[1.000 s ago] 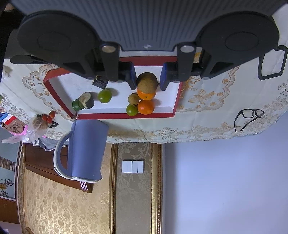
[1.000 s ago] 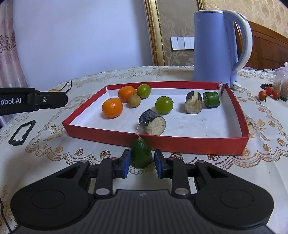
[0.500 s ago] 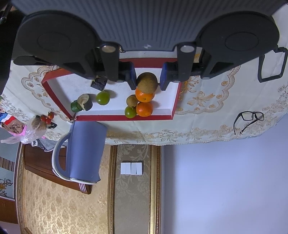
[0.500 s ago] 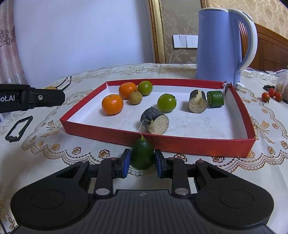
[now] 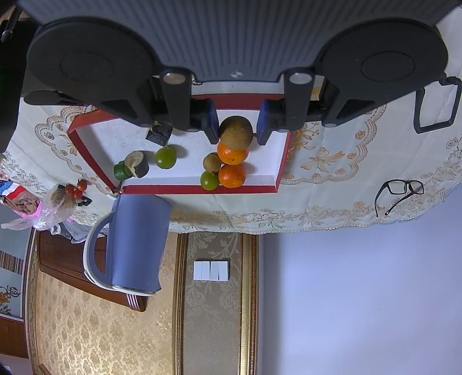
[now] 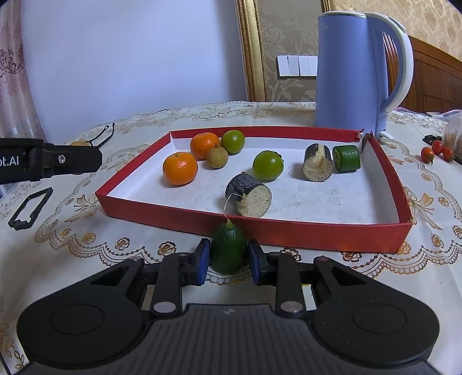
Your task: Organize fruits
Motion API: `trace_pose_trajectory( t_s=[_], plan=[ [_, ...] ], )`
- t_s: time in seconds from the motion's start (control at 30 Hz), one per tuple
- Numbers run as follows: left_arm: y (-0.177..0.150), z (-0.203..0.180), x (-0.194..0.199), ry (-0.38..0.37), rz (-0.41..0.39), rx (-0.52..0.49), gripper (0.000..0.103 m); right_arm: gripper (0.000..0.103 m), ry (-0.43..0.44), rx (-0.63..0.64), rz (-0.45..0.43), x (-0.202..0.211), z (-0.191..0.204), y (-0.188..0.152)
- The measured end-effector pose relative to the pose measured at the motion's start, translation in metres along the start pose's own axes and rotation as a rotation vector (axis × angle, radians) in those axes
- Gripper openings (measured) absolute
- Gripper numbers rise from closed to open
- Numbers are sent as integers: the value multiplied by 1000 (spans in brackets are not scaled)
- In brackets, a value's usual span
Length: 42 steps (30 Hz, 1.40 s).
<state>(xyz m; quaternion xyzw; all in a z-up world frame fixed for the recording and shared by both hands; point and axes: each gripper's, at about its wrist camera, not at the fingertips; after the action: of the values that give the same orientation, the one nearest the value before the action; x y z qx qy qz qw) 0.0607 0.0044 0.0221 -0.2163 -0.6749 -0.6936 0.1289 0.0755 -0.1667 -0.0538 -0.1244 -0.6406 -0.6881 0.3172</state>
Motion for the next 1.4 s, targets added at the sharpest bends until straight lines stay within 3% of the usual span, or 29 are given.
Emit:
trace_pose_trajectory(
  t_s=[0.8, 1.4],
  plan=[
    [10, -18, -1, -19, -9, -31, 25, 28, 4, -56, -102, 60, -26, 0],
    [28, -42, -23, -4, -24, -78, 25, 28, -13, -79, -125, 69, -40, -1]
  ],
)
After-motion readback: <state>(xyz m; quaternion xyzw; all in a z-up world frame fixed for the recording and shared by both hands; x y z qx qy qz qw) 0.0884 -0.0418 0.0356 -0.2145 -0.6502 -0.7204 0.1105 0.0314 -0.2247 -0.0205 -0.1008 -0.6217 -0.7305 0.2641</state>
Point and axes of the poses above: each gripper's, at about its wrist camera, not at the fingertips, and x roughly against the way its jaws point, z to its left, y to its top
